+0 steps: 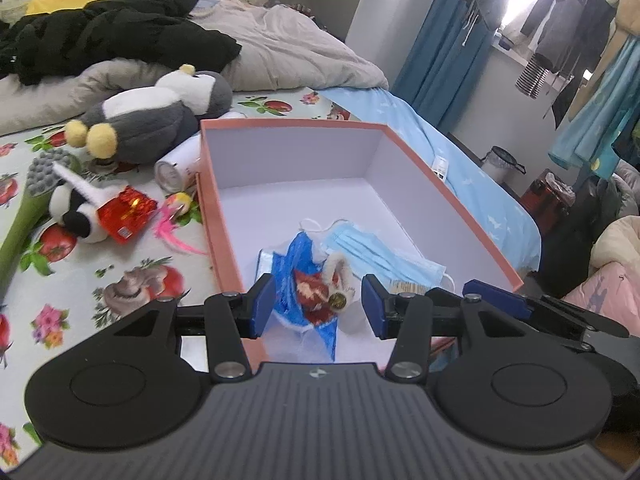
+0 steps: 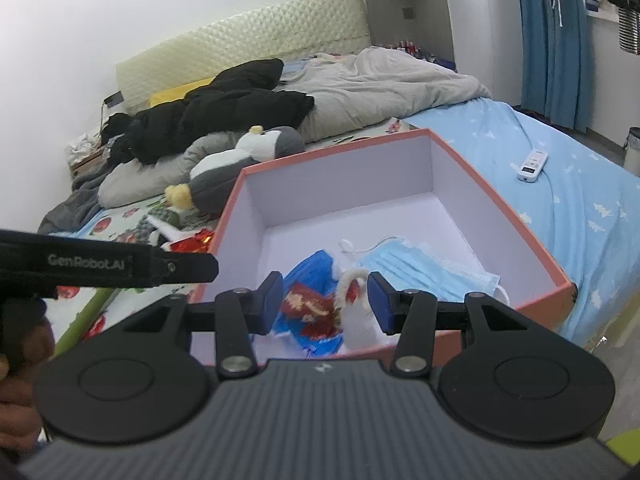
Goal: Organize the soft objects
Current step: 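Open the left gripper inside the box while the right releases the plastic bag, then withdraw both open grippers from the pink box over the sheet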
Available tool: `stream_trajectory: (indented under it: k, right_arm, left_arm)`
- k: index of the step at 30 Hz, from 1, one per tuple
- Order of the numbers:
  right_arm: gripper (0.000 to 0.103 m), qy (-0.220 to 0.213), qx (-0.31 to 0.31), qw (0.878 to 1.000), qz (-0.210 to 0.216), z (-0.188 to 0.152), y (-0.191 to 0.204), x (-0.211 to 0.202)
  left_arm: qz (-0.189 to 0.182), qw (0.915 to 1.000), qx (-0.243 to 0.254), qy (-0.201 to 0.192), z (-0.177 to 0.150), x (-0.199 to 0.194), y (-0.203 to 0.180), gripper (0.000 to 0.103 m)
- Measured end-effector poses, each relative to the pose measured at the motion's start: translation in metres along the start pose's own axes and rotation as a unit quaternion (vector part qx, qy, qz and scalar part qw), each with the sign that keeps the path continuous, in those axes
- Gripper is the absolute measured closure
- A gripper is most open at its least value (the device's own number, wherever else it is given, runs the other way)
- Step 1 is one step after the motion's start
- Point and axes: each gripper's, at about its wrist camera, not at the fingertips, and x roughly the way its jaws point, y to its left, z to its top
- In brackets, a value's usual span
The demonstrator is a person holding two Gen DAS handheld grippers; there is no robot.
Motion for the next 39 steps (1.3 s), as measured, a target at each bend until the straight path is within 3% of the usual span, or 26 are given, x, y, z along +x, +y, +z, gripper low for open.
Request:
stream_trajectory:
  k: [12, 26, 32, 39]
  right_arm:
    - [0.054, 0.018, 0.002, 0.999, 0.030, -0.024, 0.030, -0.030]
    - [0.054, 0.066, -0.051, 0.993, 0.080, -0.056, 0.101, -0.053]
    - [0.054, 0.067, -0.080, 0.991, 0.086, -0.056, 0.128, -0.040]
    - [0.054, 0.067, -0.131, 0.984, 0.098, -0.052, 0.167, 0.008]
  left_arm:
    - [0.036, 0.9988, -0.024, -0.023, -0.045, -0.064, 0.023, 0.050]
    - [0.079, 0.9897, -0.113, -0.037, -0.110, -0.141, 0.077, 0.050]
    - [0.093, 0.9833, -0.149, -0.047, -0.125, -0.149, 0.115, 0.050]
    - [0.083, 0.9734, -0.206, -0.057, -0.108, -0.120, 0.169, 0.050]
